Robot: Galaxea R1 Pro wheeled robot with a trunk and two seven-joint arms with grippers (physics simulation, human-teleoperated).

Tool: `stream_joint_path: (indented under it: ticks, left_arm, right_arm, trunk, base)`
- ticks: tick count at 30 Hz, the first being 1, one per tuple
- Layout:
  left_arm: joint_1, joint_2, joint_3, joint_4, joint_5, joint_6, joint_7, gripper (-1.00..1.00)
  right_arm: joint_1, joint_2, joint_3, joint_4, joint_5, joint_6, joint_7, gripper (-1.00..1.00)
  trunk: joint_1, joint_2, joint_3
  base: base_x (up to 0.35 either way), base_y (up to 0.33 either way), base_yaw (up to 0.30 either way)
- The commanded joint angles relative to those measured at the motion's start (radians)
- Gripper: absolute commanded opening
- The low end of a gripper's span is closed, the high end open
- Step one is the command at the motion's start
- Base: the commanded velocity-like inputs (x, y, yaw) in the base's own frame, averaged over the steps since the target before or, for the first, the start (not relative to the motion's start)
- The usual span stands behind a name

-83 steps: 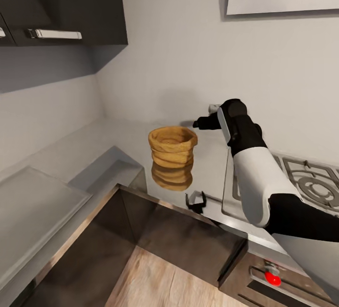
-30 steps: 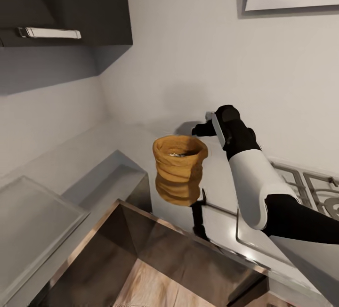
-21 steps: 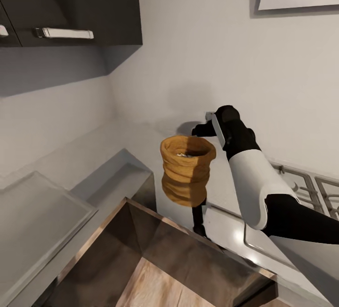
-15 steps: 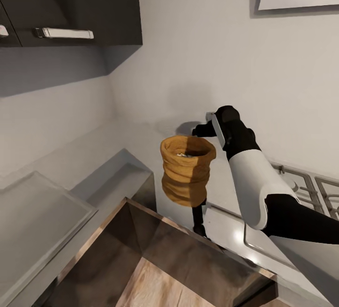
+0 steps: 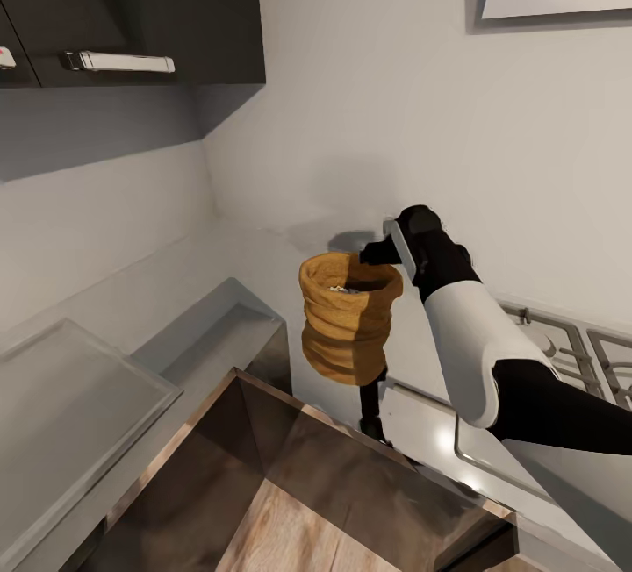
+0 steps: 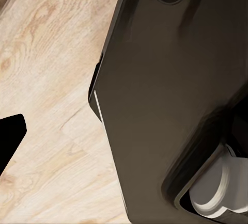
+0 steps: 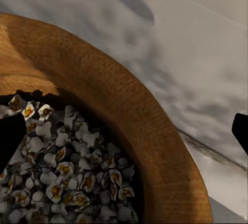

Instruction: In the kitchen, take the popcorn bag from the countertop, put it into the microwave, and heat it until the popcorn is cooked so the cooked popcorn ends up inside the bag.

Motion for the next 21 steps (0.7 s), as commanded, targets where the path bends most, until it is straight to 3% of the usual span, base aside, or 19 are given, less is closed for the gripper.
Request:
stream_joint_path:
  ticks: [1, 11, 21]
  left_arm:
    - [0.000, 0.000, 0.000, -0.001, 0.004, -0.002, 0.003, 1.00]
    - [0.000, 0.000, 0.001, -0.001, 0.004, -0.002, 0.003, 1.00]
    - [0.000, 0.000, -0.009, -0.002, -0.001, -0.002, 0.002, 1.00]
  right_arm:
    - [-0.001, 0.001, -0.005, 0.012, 0.005, 0.003, 0.000, 1.00]
    - [-0.001, -0.002, -0.006, 0.040, 0.008, 0.003, -0.015, 1.00]
    - [-0.001, -0.007, -0.002, 0.040, 0.008, 0.003, -0.015, 1.00]
  trunk:
    - [0.000, -0.001, -0.001]
    - [0.000, -0.001, -0.001]
    - [0.000, -0.001, -0.001]
  base:
    - [0.000, 0.000, 0.000]
    - [-0.005, 0.000, 0.000]
    - [-0.110, 0.000, 0.000]
